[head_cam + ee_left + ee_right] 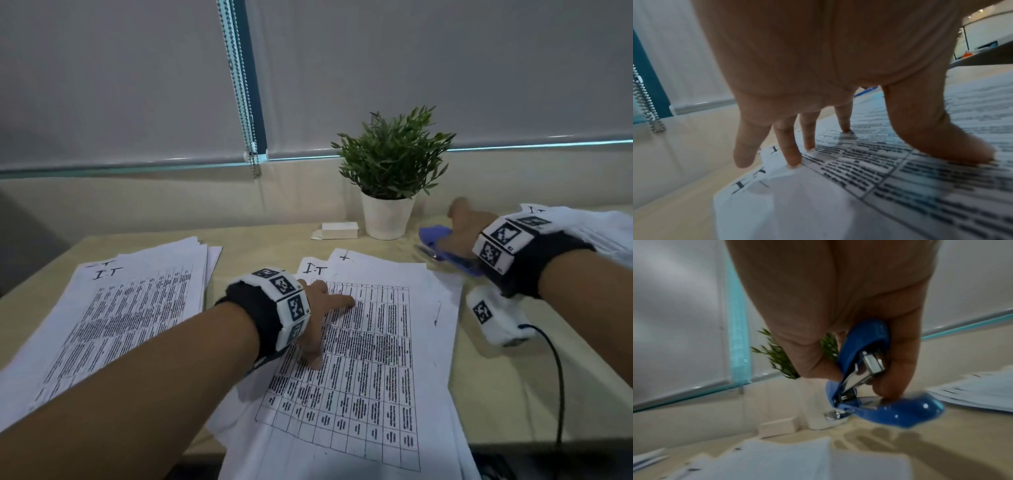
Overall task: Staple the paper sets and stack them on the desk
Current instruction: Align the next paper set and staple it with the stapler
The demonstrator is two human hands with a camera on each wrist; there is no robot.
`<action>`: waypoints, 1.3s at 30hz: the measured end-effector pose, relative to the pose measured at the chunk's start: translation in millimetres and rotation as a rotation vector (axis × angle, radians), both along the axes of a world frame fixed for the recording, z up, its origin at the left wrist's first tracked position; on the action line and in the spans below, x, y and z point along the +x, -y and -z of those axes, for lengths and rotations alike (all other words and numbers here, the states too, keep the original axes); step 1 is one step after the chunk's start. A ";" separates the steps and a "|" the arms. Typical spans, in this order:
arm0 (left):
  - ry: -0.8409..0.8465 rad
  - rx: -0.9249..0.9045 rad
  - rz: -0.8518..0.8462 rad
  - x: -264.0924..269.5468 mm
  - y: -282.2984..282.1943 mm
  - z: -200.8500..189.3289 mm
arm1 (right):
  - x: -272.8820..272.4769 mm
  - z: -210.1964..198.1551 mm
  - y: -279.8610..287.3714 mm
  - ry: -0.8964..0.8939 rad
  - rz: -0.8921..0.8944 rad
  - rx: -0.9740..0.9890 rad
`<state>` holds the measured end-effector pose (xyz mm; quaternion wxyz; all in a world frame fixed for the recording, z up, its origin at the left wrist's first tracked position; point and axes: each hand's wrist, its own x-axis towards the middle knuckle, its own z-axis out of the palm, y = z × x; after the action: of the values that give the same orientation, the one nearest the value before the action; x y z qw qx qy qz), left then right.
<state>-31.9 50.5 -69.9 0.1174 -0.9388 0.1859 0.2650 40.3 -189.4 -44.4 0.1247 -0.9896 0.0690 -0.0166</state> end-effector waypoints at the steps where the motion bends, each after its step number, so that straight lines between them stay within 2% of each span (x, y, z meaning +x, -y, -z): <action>1: -0.005 0.005 -0.006 1.6 1.0 -0.8 | -7.1 -7.6 -8.7 -0.013 -0.038 0.016; 6: -0.054 -0.115 -0.030 5.3 0.8 -4.1 | -34.1 -13.3 -58.6 -0.289 -0.247 0.284; 10: -0.054 -0.123 -0.030 6.1 -0.2 -3.5 | -35.8 3.6 -84.6 -0.364 -0.350 0.131; 14: -0.048 -0.072 -0.048 5.9 -1.6 -2.6 | -34.0 9.0 -94.4 -0.435 -0.367 0.152; 20: -0.058 -0.058 -0.043 3.3 -2.3 -1.9 | -28.9 7.6 -100.1 -0.340 -0.487 -0.100; 25: -0.064 -0.053 -0.026 1.0 -1.4 -3.4 | -28.6 7.9 -107.3 -0.330 -0.508 -0.206; 29: -0.074 -0.056 -0.029 0.3 0.0 -5.2 | -21.0 9.1 -113.9 -0.337 -0.532 -0.242; 32: -0.077 -0.044 -0.031 -0.2 1.1 -3.9 | -15.5 19.1 -117.7 -0.261 -0.558 -0.270; 39: -0.051 0.003 -0.037 0.5 5.0 -2.5 | -0.3 26.6 -132.8 -0.182 -0.541 -0.219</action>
<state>-31.4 45.6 -67.4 0.1092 -0.9349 0.1710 0.2911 39.9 -56.6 -71.0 0.0103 -0.9771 -0.1883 0.0986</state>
